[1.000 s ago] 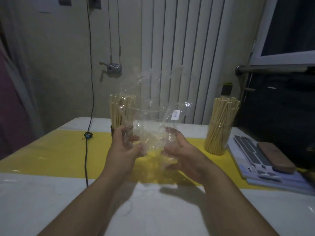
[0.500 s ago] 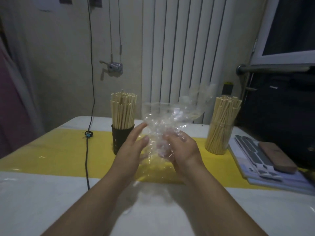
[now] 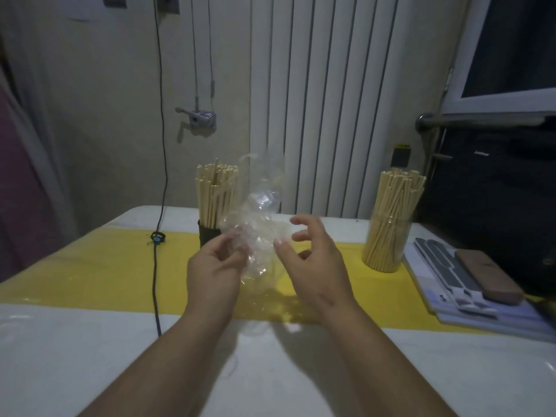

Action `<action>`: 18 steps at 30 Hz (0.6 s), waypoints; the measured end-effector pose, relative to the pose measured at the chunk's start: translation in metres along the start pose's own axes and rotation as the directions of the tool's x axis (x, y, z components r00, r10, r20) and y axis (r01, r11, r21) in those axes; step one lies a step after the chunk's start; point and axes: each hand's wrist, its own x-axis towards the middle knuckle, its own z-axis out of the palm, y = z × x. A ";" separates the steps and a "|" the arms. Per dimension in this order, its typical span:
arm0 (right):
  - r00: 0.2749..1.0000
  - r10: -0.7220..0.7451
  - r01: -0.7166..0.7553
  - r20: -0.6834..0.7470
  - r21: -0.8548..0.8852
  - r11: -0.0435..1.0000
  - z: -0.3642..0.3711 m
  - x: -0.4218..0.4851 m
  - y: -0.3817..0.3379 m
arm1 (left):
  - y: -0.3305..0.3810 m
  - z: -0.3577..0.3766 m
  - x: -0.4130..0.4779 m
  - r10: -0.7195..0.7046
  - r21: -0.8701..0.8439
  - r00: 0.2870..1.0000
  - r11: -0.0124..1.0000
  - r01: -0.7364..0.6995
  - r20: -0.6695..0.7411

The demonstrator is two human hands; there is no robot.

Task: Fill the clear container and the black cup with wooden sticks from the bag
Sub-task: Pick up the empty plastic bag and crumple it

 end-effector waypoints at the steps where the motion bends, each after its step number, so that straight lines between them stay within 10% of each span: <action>1: 0.997 -0.023 0.024 0.071 -0.015 1.000 0.002 -0.001 -0.001 | -0.001 -0.001 0.002 -0.004 0.001 1.000 1.000 0.004 -0.004; 5: 0.983 0.010 0.002 0.184 -0.067 0.998 0.008 -0.002 0.000 | 0.003 -0.001 0.002 0.013 0.012 0.996 1.000 -0.014 0.093; 18: 0.989 -0.028 0.017 -0.144 -0.075 0.997 0.001 0.006 0.012 | 0.006 0.012 -0.015 0.024 0.005 0.936 1.000 -0.028 0.351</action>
